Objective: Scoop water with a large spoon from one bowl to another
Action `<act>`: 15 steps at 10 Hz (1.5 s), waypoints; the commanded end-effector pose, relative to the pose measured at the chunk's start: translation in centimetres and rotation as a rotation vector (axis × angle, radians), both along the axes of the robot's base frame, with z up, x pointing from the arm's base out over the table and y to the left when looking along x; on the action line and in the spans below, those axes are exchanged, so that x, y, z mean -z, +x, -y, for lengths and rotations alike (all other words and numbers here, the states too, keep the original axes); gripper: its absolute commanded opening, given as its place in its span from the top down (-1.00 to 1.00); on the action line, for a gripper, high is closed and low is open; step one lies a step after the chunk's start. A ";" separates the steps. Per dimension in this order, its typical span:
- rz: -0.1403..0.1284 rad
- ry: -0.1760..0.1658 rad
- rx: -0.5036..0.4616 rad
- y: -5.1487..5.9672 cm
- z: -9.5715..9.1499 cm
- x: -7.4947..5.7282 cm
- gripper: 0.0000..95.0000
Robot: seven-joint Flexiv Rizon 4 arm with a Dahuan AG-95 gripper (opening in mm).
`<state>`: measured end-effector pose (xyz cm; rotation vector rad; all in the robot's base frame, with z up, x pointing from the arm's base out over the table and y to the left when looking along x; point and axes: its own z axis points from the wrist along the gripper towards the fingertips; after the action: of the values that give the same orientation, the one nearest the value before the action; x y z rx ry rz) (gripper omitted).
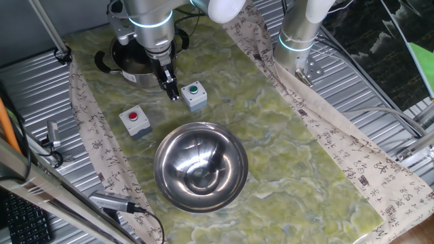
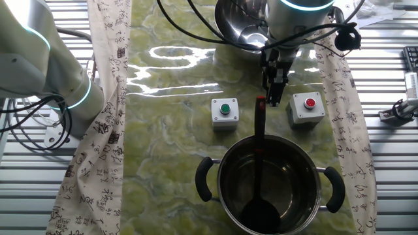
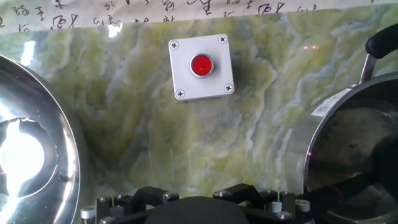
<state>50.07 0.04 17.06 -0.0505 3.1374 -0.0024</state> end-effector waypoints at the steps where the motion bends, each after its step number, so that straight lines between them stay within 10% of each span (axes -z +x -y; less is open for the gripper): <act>1: 0.034 -0.017 -0.154 0.0 0.0 0.0 1.00; 13: 0.033 -0.017 -0.154 0.2 -0.1 -0.1 1.00; 15: 0.053 -0.030 -0.287 1.5 1.3 0.1 1.00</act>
<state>51.11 -0.84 17.08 -0.3451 3.0678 -0.0387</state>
